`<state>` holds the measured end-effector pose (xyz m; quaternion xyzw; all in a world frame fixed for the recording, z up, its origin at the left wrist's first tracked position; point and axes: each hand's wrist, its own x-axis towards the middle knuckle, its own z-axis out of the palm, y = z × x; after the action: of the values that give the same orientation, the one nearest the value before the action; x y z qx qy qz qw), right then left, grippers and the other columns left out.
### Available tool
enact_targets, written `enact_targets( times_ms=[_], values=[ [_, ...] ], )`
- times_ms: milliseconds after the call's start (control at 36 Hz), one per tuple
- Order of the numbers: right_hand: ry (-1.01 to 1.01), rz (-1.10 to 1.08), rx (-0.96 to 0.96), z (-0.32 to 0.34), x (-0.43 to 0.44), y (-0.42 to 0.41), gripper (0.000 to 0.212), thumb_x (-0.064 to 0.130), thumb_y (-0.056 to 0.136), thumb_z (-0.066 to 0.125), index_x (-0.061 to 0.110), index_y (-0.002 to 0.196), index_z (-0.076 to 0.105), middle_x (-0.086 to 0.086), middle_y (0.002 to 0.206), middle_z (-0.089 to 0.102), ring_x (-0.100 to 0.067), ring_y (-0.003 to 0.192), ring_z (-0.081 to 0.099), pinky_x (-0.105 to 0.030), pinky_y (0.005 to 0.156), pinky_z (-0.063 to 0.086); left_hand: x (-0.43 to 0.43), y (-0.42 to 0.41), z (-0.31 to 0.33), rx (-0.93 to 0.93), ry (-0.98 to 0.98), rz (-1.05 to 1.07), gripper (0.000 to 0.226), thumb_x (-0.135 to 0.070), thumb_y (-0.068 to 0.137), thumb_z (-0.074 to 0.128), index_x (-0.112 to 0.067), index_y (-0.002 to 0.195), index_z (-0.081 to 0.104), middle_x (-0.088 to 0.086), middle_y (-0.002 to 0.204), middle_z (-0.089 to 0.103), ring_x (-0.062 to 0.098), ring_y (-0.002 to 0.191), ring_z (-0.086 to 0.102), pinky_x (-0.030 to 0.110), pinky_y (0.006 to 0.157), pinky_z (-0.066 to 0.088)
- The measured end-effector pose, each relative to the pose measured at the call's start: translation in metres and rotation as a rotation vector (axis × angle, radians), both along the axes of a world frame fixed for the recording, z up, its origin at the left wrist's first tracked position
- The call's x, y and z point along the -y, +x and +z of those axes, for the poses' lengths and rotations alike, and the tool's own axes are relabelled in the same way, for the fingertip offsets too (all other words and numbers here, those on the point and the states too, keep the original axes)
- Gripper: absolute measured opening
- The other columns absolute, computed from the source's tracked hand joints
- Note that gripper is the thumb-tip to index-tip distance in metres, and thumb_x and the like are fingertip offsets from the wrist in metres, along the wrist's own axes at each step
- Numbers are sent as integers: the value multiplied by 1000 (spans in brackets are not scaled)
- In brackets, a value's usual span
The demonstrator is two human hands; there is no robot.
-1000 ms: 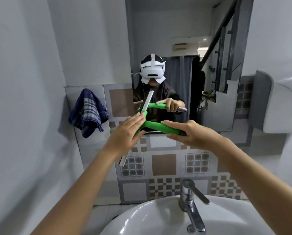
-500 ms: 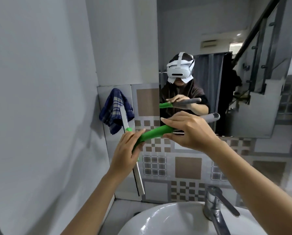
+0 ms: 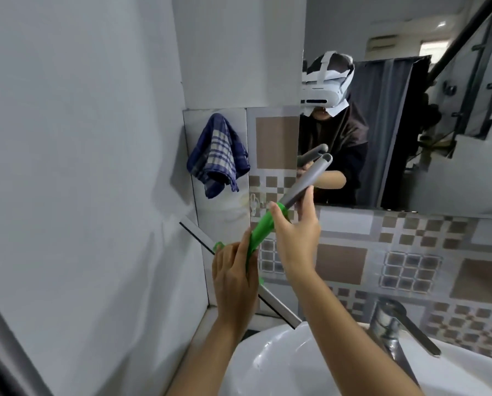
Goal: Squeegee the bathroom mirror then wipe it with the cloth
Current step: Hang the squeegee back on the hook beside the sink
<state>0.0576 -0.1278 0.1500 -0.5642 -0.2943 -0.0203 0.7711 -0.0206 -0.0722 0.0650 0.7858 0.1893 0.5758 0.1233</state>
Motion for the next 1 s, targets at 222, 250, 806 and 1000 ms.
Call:
enact_targets(
  times_ms=[222, 250, 806, 1000],
  values=[
    [-118, 138, 53, -12, -40, 1, 80, 3, 75, 74, 16, 143, 32, -1, 138, 49, -12, 126, 46, -10, 86, 48, -33, -15, -30, -241, -163, -96, 50, -45, 96, 32, -36, 143, 18, -16, 98, 53, -3, 89, 47, 14, 86, 29],
    [-132, 160, 66, -14, -44, 0, 80, 1, 75, 73, 15, 142, 32, -1, 138, 48, -12, 126, 45, -4, 82, 46, -36, -16, -32, -255, -198, -102, 51, -46, 96, 32, -36, 144, 16, -15, 103, 54, -5, 92, 47, 12, 87, 28],
    [-311, 231, 26, -123, -62, 2, 70, -2, 79, 67, 14, 139, 37, 10, 132, 45, -15, 131, 42, -33, 103, 42, -54, -17, -117, -451, -546, -329, 68, -46, 92, 46, -58, 134, -5, 3, 109, 66, 15, 98, 63, 36, 87, 53],
    [-297, 188, 38, -143, -61, 10, 72, -3, 77, 69, 14, 139, 37, -1, 137, 49, -16, 130, 44, -33, 100, 46, -56, -10, -131, -466, -618, -363, 65, -54, 85, 45, -66, 127, -4, 2, 113, 64, 16, 101, 62, 40, 90, 52]
  ],
)
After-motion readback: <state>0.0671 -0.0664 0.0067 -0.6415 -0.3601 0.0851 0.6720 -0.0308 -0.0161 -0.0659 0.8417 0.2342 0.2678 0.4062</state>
